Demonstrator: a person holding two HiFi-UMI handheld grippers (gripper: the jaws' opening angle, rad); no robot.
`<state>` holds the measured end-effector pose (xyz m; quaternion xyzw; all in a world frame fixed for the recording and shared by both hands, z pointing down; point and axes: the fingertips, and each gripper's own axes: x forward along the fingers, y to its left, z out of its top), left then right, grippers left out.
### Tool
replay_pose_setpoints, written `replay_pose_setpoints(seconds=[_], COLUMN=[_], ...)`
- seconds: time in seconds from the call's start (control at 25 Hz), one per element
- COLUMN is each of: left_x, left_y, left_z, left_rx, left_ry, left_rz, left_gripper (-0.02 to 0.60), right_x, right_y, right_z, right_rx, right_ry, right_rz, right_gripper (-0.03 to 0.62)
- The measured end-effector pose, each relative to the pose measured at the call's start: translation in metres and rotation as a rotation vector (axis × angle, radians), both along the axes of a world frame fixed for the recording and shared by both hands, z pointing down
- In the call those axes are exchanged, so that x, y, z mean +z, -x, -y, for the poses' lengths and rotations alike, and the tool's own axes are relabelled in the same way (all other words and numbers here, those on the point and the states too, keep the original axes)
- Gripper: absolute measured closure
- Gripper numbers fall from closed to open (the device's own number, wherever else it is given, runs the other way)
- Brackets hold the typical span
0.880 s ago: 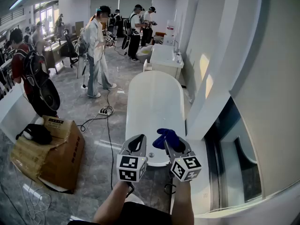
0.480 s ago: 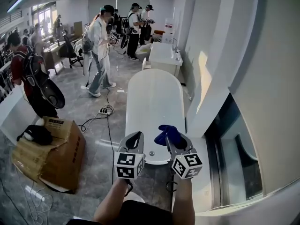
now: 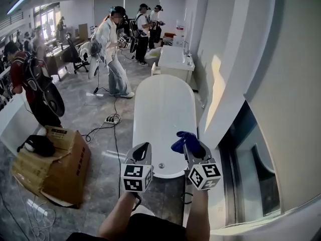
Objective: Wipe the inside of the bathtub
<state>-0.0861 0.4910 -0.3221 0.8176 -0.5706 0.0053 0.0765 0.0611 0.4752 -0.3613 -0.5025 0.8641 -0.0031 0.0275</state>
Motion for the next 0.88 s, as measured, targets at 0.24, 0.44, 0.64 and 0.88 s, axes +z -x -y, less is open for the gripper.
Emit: replay_pose_setpoints(seconds=[0.24,0.44,0.64,0.88], left_x=[0.001,0.013,0.014,0.033], left_y=[0.008,0.011,0.007,0.011], left_z=[0.011,0.029,0.066,0.119], left_rx=[-0.051,-0.054,-0.043,-0.017], left_ry=[0.008,0.027,0.024,0.049], left_rz=[-0.001,0.000,-0.015,-0.041], left_gripper=[0.580,0.579,0.580,0.579], right_x=[0.007,0.012,0.015,0.035], right_y=[-0.001,0.002,-0.004,-0.001], right_z=[0.014,0.032,0.064,0.111], right_rx=[-0.009,-0.025,-0.014,0.016], right_ry=[0.019,0.026,0.028,0.062], right_rz=[0.016,0.017,-0.001,-0.009], right_gripper=[0.500,0.500,0.500,0.500])
